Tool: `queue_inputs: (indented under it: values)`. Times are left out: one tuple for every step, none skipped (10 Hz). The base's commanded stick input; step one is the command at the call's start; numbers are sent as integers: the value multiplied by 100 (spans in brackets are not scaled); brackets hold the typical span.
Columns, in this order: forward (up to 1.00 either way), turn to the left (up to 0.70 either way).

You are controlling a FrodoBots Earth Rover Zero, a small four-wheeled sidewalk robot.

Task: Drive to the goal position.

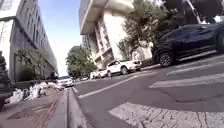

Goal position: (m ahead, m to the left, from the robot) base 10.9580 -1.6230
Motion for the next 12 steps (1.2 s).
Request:
queue_inputs:
  values:
    - [45, 0]
    - [45, 0]
    - [45, 0]
    - [45, 0]
    - [45, 0]
    - [45, 0]
    - [45, 0]
    - [45, 0]
    - [45, 0]
    - [45, 0]
    - [45, 0]
    - [45, 0]
